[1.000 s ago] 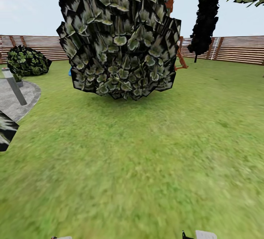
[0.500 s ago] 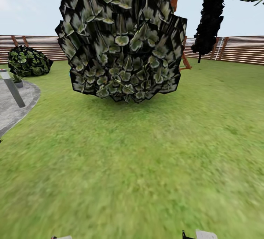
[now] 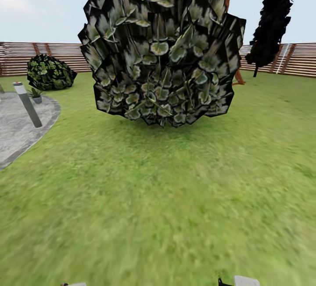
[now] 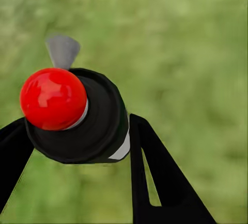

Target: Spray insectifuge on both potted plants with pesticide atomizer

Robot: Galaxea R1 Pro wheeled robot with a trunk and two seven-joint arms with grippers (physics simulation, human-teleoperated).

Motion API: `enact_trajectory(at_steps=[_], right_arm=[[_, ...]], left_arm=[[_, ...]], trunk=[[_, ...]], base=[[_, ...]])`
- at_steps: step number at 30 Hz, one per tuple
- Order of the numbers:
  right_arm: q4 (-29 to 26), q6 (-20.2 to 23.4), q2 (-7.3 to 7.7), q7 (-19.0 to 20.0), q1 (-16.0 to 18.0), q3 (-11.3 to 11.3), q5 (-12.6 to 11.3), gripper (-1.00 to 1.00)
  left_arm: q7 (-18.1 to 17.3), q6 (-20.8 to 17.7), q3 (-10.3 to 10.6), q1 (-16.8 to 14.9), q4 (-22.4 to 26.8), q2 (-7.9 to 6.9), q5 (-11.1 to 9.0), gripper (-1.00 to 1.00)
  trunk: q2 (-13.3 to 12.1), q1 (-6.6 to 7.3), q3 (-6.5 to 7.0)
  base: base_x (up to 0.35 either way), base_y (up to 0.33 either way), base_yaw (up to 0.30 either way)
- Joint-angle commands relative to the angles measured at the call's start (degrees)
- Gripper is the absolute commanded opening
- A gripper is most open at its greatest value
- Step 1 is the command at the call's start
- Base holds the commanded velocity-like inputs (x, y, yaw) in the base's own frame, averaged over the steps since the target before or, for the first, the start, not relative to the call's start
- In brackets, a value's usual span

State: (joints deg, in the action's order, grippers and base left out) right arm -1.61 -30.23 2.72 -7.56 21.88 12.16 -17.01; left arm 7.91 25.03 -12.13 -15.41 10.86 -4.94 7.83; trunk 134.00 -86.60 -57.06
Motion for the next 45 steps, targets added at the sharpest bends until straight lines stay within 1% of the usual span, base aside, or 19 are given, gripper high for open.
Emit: enact_trajectory(at_steps=[1, 13, 32, 45], right_arm=[[-0.02, -0.09, 0.01, -0.26, 0.01, 0.5, -0.3, 1.0], [-0.01, -0.09, 0.01, -0.22, 0.01, 0.5, -0.3, 1.0], [0.0, -0.09, 0.01, -0.21, 0.01, 0.5, -0.22, 1.0], [0.01, -0.09, 0.01, -0.21, 0.01, 0.5, -0.22, 1.0]], left_arm=[[0.27, 0.19, -0.26, -0.06, -0.07, 0.02, 0.61, -1.0], [0.27, 0.2, -0.33, -0.06, -0.05, 0.02, 0.61, -1.0], [0.27, 0.19, -0.34, -0.06, -0.12, 0.02, 0.61, -1.0], [0.27, 0.19, -0.31, -0.06, -0.13, 0.02, 0.61, -1.0]], trunk=[[0.02, -0.02, -0.05], [0.02, -0.02, -0.05], [0.02, -0.02, -0.05], [0.02, -0.02, -0.05]], base=[[0.34, 0.0, 0.242], [0.34, 0.0, 0.208], [0.34, 0.0, 0.027], [0.34, 0.0, 0.25]])
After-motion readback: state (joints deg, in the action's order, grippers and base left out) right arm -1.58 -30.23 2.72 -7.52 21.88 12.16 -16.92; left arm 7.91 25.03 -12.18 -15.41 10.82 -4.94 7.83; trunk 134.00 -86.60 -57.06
